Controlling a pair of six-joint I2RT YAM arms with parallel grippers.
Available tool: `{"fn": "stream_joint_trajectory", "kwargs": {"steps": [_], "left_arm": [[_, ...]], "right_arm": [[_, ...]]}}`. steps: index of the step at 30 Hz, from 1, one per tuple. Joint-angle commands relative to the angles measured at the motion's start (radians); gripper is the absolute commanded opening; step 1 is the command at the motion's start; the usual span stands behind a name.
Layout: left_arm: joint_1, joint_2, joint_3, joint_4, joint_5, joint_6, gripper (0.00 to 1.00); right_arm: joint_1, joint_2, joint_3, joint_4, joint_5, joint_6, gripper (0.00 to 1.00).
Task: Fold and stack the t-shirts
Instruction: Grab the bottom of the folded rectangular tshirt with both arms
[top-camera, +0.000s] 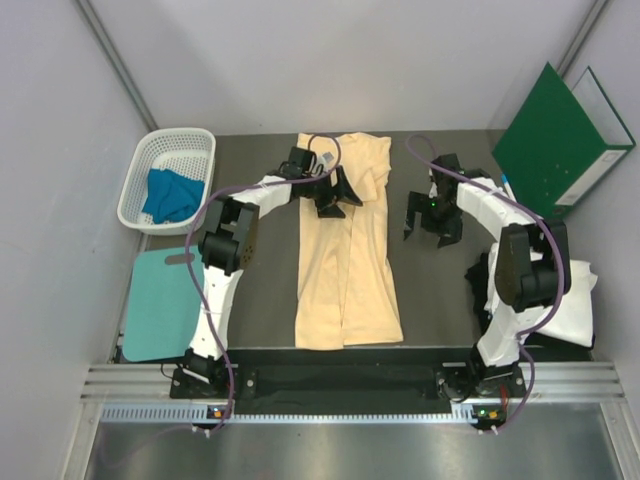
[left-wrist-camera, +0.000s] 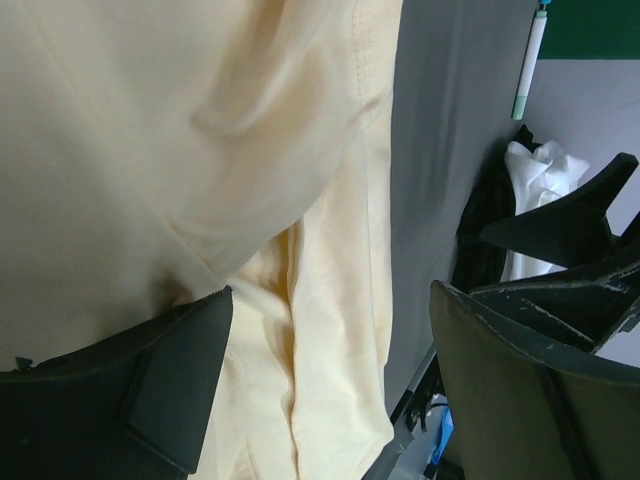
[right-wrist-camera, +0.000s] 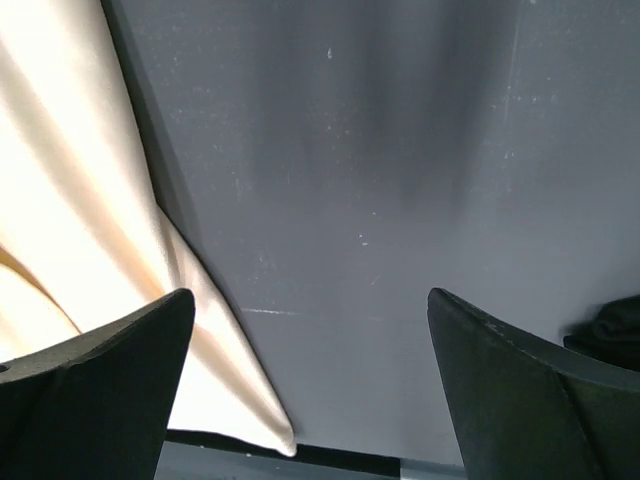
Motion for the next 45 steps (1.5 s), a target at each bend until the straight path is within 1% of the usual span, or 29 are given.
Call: {"fn": "stream_joint_trajectory", "kwargs": {"steps": [1, 6, 9, 10, 16, 19, 21, 26, 32, 36, 39, 40, 41, 42, 43, 44, 45], "left_arm": [[-0.016, 0.050, 0.036, -0.008, -0.055, 0.025, 0.82], [-0.042, 0.087, 0.068, -0.011, -0.046, 0.015, 0.74], [-0.054, 0.099, 0.081, -0.008, -0.038, 0.011, 0.65], [-0.058, 0.104, 0.082, -0.011, -0.037, 0.011, 0.60], [-0.063, 0.062, 0.067, -0.007, -0.044, 0.012, 0.59], [-0.063, 0.041, 0.049, 0.015, -0.046, 0.005, 0.56], [-0.063, 0.036, 0.050, 0.015, -0.040, -0.003, 0.52], [-0.071, 0.013, 0.041, 0.022, -0.028, -0.008, 0.50], [-0.083, -0.024, 0.012, -0.001, -0.021, 0.006, 0.47], [-0.092, -0.056, -0.013, -0.038, -0.043, 0.035, 0.44], [-0.095, -0.042, -0.024, -0.057, -0.043, 0.044, 0.38], [-0.094, -0.036, -0.019, -0.062, -0.044, 0.046, 0.36], [-0.095, -0.031, -0.016, -0.064, -0.044, 0.047, 0.27], [-0.095, -0.021, -0.008, -0.068, -0.044, 0.048, 0.19], [-0.094, -0.018, -0.004, -0.079, -0.051, 0.051, 0.06], [-0.094, -0.018, 0.001, -0.087, -0.054, 0.052, 0.00], [-0.095, -0.022, 0.006, -0.091, -0.055, 0.054, 0.00]], "right_arm": [[-0.013, -0.059, -0.021, 0.015, -0.026, -0.030, 1.00], [-0.021, -0.047, -0.015, 0.009, -0.043, -0.041, 1.00], [-0.024, -0.039, -0.010, 0.006, -0.045, -0.050, 1.00], [-0.025, -0.039, -0.012, 0.004, -0.045, -0.052, 1.00], [-0.028, -0.039, -0.029, 0.015, -0.053, -0.055, 1.00], [-0.030, -0.039, -0.041, 0.021, -0.057, -0.053, 1.00], [-0.030, -0.038, -0.047, 0.024, -0.062, -0.053, 1.00], [-0.033, -0.033, -0.055, 0.031, -0.068, -0.057, 1.00], [-0.033, -0.026, -0.061, 0.043, -0.080, -0.055, 1.00], [-0.034, -0.018, -0.058, 0.047, -0.088, -0.053, 1.00], [-0.036, -0.012, -0.056, 0.051, -0.092, -0.057, 1.00], [-0.036, -0.009, -0.055, 0.051, -0.092, -0.055, 1.00], [-0.037, -0.007, -0.055, 0.049, -0.094, -0.055, 1.00], [-0.039, -0.007, -0.053, 0.050, -0.094, -0.055, 1.00], [-0.041, -0.009, -0.053, 0.049, -0.095, -0.060, 1.00], [-0.041, -0.010, -0.052, 0.049, -0.097, -0.060, 1.00], [-0.041, -0.010, -0.052, 0.047, -0.097, -0.060, 1.00]]}}
